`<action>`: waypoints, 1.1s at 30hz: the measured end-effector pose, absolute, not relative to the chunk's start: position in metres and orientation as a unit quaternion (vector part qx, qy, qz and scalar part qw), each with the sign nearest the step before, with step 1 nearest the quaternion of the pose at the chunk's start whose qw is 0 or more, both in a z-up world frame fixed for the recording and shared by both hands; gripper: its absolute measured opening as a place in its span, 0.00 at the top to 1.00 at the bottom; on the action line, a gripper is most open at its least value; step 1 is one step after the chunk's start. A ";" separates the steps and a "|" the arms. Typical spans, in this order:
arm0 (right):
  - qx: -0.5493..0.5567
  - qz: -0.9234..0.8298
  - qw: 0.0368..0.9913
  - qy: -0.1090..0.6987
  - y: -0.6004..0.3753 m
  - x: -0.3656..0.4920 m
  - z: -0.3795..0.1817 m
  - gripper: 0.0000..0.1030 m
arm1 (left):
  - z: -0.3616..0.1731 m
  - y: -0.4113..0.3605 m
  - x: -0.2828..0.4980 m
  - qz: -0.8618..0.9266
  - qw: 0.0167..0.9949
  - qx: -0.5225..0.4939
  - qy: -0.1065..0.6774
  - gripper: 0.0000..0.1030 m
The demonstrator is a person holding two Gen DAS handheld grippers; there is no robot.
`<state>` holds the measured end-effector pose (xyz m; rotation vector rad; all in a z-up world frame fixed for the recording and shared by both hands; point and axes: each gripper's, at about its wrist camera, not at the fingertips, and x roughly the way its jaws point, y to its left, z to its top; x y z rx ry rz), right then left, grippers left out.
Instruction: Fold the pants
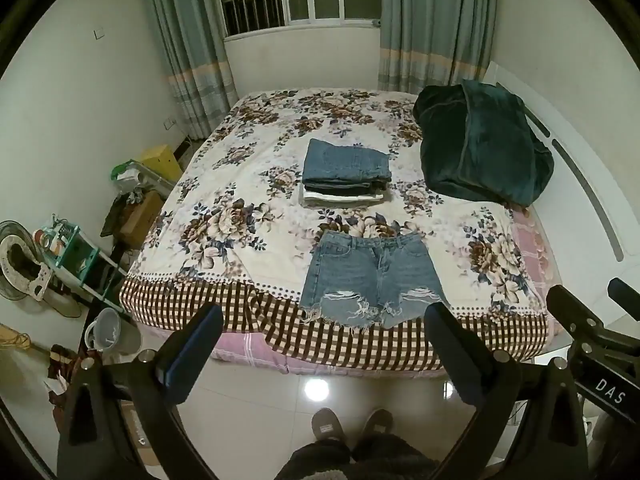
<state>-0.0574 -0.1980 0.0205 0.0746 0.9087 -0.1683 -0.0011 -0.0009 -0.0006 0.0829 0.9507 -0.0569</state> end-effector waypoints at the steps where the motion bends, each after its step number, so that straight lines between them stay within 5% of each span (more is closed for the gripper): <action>1: 0.036 -0.081 0.895 0.438 -0.198 -0.058 0.021 0.00 | 0.001 0.003 0.000 -0.028 0.887 0.039 0.459 0.00; 33: 0.034 -0.075 0.897 0.435 -0.188 -0.051 0.035 0.00 | 0.012 -0.018 0.005 -0.023 0.891 0.035 0.452 0.00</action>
